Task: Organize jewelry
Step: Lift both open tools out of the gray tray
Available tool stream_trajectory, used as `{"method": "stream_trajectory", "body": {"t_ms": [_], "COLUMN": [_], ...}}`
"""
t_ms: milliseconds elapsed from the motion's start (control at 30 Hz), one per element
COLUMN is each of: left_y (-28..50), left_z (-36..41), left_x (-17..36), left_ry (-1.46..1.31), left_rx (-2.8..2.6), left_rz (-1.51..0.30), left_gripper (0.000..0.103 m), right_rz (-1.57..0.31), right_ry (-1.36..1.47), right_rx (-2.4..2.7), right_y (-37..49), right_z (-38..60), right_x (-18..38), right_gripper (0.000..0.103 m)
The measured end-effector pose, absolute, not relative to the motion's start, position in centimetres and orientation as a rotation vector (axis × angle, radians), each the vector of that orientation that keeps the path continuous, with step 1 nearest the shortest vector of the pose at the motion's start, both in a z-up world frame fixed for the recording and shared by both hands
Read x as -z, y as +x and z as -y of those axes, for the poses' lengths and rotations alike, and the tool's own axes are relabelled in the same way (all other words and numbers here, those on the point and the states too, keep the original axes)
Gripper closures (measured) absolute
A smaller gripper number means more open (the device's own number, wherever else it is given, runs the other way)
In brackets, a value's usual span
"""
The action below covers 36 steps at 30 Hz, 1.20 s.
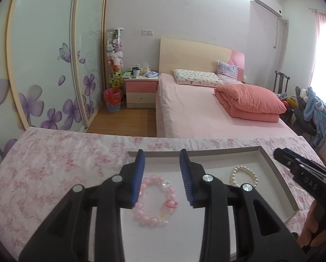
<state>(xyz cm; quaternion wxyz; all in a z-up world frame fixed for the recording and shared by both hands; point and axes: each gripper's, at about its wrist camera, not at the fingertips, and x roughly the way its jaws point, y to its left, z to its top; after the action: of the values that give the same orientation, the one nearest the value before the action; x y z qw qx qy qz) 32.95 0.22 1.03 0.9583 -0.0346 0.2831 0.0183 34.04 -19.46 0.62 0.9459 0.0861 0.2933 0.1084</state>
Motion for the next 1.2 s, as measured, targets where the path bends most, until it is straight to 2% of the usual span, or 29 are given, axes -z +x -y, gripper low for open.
{"method": "stream_trajectory", "body": {"t_ms": [433, 833, 900, 1033, 1100, 1200], "left_y": [25.6, 16.5, 15.8, 15.4, 15.2, 15.3], "left_z": [-2.6, -2.5, -2.4, -2.4, -2.5, -2.8], "left_x": [-1.2, 1.9, 2.1, 2.3, 2.6, 3.0], "left_ry": [-0.085, -0.054, -0.05, -0.056, -0.057, -0.058], "left_rx": [-0.052, 0.001, 0.004, 0.008, 0.005, -0.001], "left_rz": [-0.585, -0.617, -0.618, -0.631, -0.638, -0.65], "left_gripper": [0.061, 0.048, 0.043, 0.041, 0.038, 0.035], "right_rz": [-0.597, -0.746, -0.782, -0.849, -0.88, -0.893], "right_ry": [0.141, 0.116, 0.117, 0.107, 0.113, 0.097], "right_rx": [-0.23, -0.126, -0.121, -0.131, -0.138, -0.136], "right_y": [28.0, 21.2, 20.8, 20.5, 20.8, 21.0], "right_z": [21.1, 25.9, 26.1, 25.7, 25.3, 24.7], "right_x": [-1.0, 4.4, 5.3, 7.1, 7.6, 7.8], "right_gripper": [0.073, 0.071, 0.059, 0.049, 0.038, 0.032]}}
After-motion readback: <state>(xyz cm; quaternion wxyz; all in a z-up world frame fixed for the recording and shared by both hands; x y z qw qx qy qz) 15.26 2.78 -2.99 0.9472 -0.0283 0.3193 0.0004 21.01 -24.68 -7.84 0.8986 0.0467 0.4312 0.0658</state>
